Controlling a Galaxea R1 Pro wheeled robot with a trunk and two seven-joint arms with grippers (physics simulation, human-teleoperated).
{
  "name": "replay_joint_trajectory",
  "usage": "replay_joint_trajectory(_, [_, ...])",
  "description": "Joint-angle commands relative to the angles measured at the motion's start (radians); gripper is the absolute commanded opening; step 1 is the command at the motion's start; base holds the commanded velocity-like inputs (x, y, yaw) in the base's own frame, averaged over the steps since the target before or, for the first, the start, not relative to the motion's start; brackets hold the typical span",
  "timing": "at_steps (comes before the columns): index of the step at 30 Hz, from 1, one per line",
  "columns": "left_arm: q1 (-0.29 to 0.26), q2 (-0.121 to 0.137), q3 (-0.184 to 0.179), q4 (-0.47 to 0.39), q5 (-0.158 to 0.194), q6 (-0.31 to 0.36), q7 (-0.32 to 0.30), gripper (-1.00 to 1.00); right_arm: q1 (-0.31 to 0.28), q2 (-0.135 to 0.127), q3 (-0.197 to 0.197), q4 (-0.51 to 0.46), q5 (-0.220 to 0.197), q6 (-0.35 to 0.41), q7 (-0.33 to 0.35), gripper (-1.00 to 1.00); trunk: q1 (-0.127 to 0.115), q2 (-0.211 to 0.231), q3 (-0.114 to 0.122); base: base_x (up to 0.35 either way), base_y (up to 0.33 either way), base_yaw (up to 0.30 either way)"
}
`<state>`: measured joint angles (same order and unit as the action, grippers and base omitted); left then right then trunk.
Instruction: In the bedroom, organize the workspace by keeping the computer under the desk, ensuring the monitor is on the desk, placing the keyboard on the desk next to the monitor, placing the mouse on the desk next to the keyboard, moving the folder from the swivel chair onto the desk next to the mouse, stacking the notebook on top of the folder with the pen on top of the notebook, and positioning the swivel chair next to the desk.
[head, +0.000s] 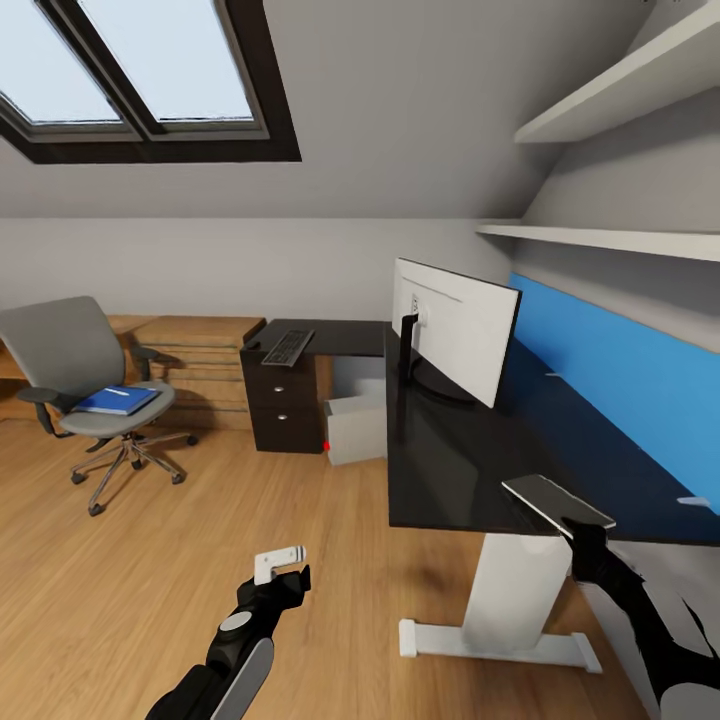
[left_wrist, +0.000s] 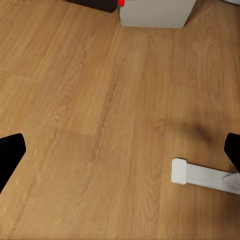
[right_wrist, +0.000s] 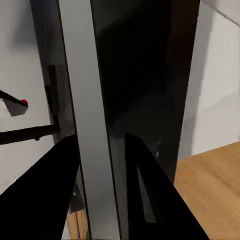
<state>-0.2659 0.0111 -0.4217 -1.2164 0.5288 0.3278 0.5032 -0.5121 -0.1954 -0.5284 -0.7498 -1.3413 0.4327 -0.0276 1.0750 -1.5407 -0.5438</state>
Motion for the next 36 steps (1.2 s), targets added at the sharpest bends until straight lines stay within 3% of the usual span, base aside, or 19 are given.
replay_joint_trajectory(1, [-0.001, 0.001, -0.003, -0.002, 0.008, 0.002, 0.009, 1.0, -0.001, 0.006, -0.004, -0.017, -0.001, 0.006, -0.001, -1.0, -0.004, 0.007, 0.002, 0.0, 0.0, 0.0])
replay_joint_trajectory(5, [-0.001, 0.001, -0.003, -0.002, 0.008, 0.002, 0.009, 1.0, 0.0, 0.05, -0.004, -0.074, -0.001, 0.006, 0.016, -1.0, -0.019, 0.035, 0.015, 0.0, 0.0, 0.0])
replay_joint_trajectory(9, [-0.001, 0.001, -0.003, -0.001, 0.008, 0.002, 0.009, 1.0, 0.001, 0.076, 0.008, -0.125, 0.001, 0.013, 0.021, -1.0, -0.035, 0.063, 0.027, 0.0, 0.0, 0.0])
replay_joint_trajectory(14, [-0.001, 0.001, -0.003, 0.0, 0.009, 0.003, 0.009, 1.0, 0.002, 0.087, 0.053, -0.179, 0.0, 0.017, 0.023, -1.0, -0.046, 0.084, 0.037, 0.0, 0.0, 0.0])
replay_joint_trajectory(20, [-0.001, 0.001, -0.003, 0.0, 0.009, 0.002, 0.007, 1.0, 0.003, 0.112, 0.067, -0.195, 0.002, 0.018, 0.023, -1.0, -0.046, 0.084, 0.037, 0.0, 0.0, 0.0])
replay_joint_trajectory(21, [-0.001, 0.001, -0.003, 0.008, 0.009, 0.002, 0.005, 1.0, 0.004, 0.139, 0.07, -0.199, 0.012, 0.013, 0.023, -1.0, -0.046, 0.084, 0.037, 0.0, 0.0, 0.072])
replay_joint_trajectory(23, [-0.001, 0.001, -0.003, 0.012, 0.008, 0.001, 0.004, 1.0, 0.004, 0.153, 0.07, -0.2, 0.026, 0.012, 0.023, -1.0, -0.046, 0.084, 0.038, 0.0, 0.0, 0.097])
replay_joint_trajectory(28, [-0.001, 0.001, -0.003, 0.017, 0.007, -0.001, 0.002, 1.0, 0.004, 0.213, 0.071, -0.219, 0.14, 0.011, 0.024, -1.0, -0.046, 0.084, 0.044, 0.0, 0.13, 0.141])
replay_joint_trajectory(31, [-0.001, 0.001, -0.003, 0.018, 0.007, -0.001, 0.003, 1.0, 0.004, 0.229, 0.071, -0.224, 0.178, 0.01, 0.031, -1.0, -0.046, 0.084, 0.046, 0.0, 0.252, 0.137])
replay_joint_trajectory(36, [-0.001, 0.001, -0.003, 0.018, 0.007, -0.001, 0.003, 1.0, 0.004, 0.247, 0.071, -0.226, 0.201, 0.009, 0.06, -1.0, -0.046, 0.084, 0.049, 0.009, 0.288, 0.094])
